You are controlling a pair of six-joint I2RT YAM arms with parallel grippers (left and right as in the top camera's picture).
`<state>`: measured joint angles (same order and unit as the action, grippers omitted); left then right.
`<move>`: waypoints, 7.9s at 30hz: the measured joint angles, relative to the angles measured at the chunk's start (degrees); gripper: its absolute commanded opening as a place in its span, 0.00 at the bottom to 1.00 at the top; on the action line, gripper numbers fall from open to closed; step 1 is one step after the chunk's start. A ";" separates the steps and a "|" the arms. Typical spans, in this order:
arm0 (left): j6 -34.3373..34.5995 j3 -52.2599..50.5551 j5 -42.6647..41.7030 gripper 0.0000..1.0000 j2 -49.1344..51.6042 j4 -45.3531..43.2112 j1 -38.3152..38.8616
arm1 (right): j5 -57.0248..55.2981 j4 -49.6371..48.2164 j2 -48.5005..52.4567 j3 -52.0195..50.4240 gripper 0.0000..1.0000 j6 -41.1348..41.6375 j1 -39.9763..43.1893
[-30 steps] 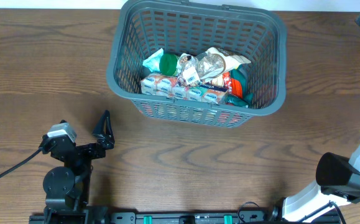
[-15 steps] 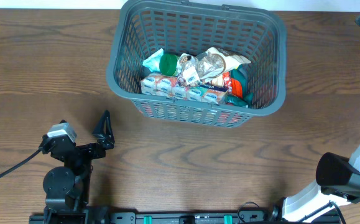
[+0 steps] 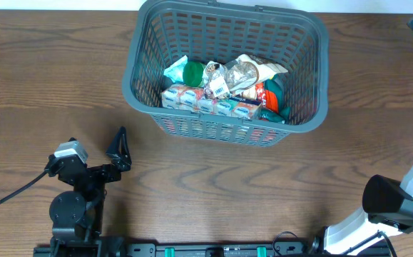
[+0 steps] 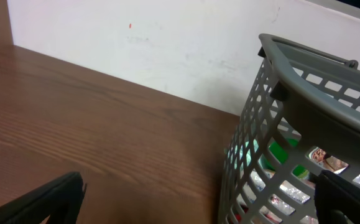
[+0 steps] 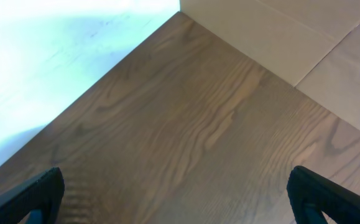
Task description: Pack container
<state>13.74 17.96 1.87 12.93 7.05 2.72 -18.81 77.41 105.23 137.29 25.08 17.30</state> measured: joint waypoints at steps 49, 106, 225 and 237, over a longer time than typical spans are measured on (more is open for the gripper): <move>0.00 0.00 0.00 0.99 0.00 0.00 0.00 | 0.00 0.00 0.00 0.00 0.99 0.00 0.00; 0.00 0.00 0.00 0.99 -0.20 -0.04 0.00 | 11.67 -43.93 -58.03 -68.13 0.99 -20.15 -31.41; 0.00 -0.02 0.00 0.99 -0.20 -0.02 0.00 | 24.41 -73.99 -104.52 -136.85 0.99 -27.41 -19.43; 0.00 -0.02 0.00 0.99 -0.20 -0.02 0.00 | 24.41 -73.99 -104.52 -136.85 0.99 -27.41 -19.45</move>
<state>13.74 17.93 1.87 12.73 7.03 2.72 5.61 3.42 0.71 0.45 -2.33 -2.15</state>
